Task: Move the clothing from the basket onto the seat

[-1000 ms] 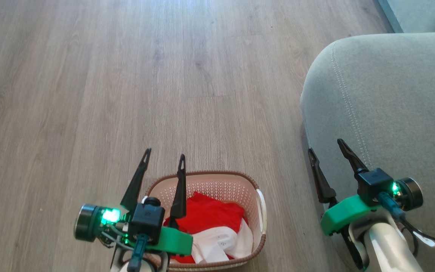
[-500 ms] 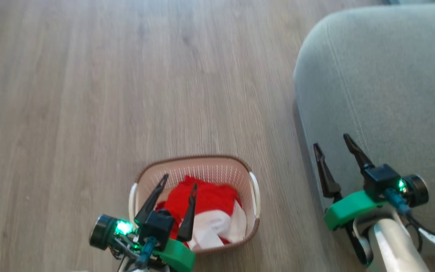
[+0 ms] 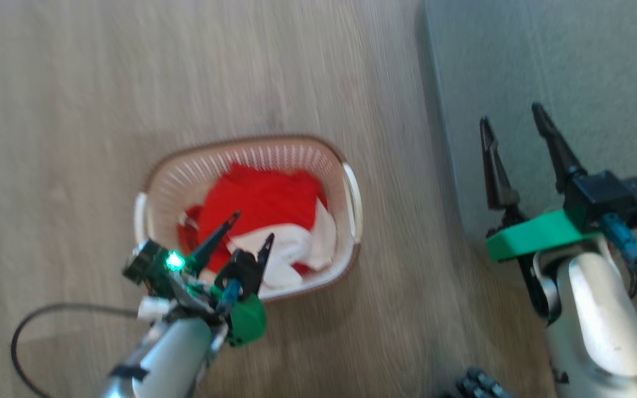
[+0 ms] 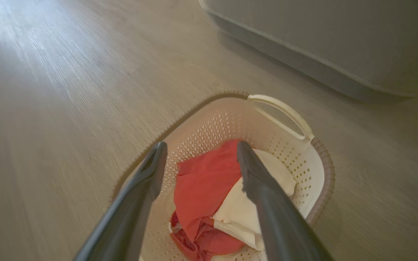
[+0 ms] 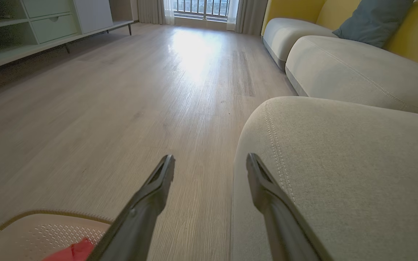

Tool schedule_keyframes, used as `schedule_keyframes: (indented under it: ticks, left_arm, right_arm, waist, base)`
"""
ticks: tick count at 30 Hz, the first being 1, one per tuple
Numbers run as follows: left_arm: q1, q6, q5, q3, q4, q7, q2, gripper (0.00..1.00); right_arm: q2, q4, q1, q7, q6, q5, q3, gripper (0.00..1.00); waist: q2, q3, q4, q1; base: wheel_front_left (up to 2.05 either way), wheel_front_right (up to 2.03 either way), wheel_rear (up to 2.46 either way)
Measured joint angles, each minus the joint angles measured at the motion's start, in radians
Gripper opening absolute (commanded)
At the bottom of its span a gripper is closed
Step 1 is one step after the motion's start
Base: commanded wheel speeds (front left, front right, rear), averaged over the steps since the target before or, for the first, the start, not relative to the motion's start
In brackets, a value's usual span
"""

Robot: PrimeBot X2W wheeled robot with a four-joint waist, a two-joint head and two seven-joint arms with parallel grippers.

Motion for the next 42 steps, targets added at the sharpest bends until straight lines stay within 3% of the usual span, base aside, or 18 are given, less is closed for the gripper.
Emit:
schedule_keyframes:
  ticks: [14,24,35,42]
  left_arm:
    - [-0.342,-0.067,0.024,-0.069,0.407,0.000,0.026,1.00]
    - [-0.499,-0.047,0.007,-0.064,0.684,0.001,0.009,1.00]
    - [-0.609,0.020,0.018,-0.090,0.736,0.038,0.009,1.00]
    - [-0.644,0.002,0.013,-0.093,0.742,0.100,0.005,1.00]
  right_arm:
    - [0.000,-0.086,-0.096,0.000,0.000,0.036,0.059,1.00]
    - [0.001,-0.109,-0.121,0.000,0.000,0.088,0.103,1.00]
    - [0.001,-0.129,-0.118,0.000,0.000,0.113,0.106,1.00]
    - [0.002,-0.136,-0.116,-0.001,0.000,0.113,0.116,1.00]
  waist:
    - [0.0000,0.303,-0.091,-0.0002]
    - [-0.0001,0.436,-0.173,-0.0002]
    - [0.0000,0.498,-0.202,-0.0004]
    - [0.0000,0.517,-0.203,-0.0004]
  base:
    - [0.00,0.00,0.00]
    - [0.00,0.00,0.00]
    - [0.00,0.00,0.00]
    - [0.00,0.00,0.00]
